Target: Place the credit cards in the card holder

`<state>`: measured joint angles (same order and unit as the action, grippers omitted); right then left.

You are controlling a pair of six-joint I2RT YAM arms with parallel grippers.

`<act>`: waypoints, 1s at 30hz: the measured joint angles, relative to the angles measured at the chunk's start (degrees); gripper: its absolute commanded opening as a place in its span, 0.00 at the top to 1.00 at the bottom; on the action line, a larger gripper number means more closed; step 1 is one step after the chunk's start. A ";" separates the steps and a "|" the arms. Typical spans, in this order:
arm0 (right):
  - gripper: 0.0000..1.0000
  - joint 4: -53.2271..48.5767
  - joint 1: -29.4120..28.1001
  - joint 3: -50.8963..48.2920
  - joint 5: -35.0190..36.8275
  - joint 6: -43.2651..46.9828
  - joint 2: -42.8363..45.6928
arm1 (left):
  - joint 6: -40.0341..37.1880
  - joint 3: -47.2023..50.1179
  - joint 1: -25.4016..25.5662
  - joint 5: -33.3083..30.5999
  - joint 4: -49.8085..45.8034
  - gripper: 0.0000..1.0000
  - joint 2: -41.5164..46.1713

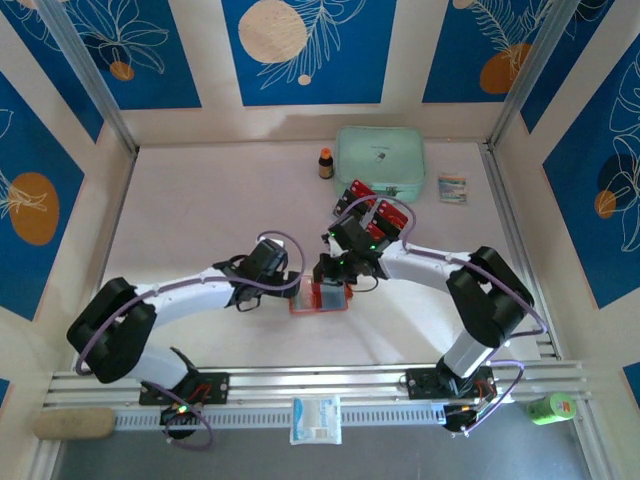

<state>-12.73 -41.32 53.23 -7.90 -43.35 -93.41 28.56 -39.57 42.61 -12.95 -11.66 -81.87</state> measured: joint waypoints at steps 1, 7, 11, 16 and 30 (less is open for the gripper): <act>0.99 -0.11 0.33 0.02 0.02 0.20 0.17 | 0.17 0.50 -0.02 0.09 -0.02 0.00 0.28; 0.99 -0.79 0.57 0.00 -0.02 1.25 -0.33 | 1.49 2.73 -0.02 0.55 -0.24 0.00 0.81; 0.99 -0.76 0.57 0.00 0.00 1.40 -1.97 | 1.62 3.74 -0.02 0.52 -0.33 0.00 0.81; 0.99 -0.59 0.31 0.00 -0.04 1.40 -4.04 | 1.60 3.98 -0.02 0.50 -0.35 0.00 0.70; 1.00 -0.17 -1.14 0.81 -0.04 1.40 -7.28 | 1.42 3.98 -0.02 0.44 -0.15 0.00 -0.50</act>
<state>-12.91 -42.46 54.04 -7.94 -41.95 -100.68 29.98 -35.59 42.59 -12.51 -11.81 -82.37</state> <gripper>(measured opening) 0.056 0.998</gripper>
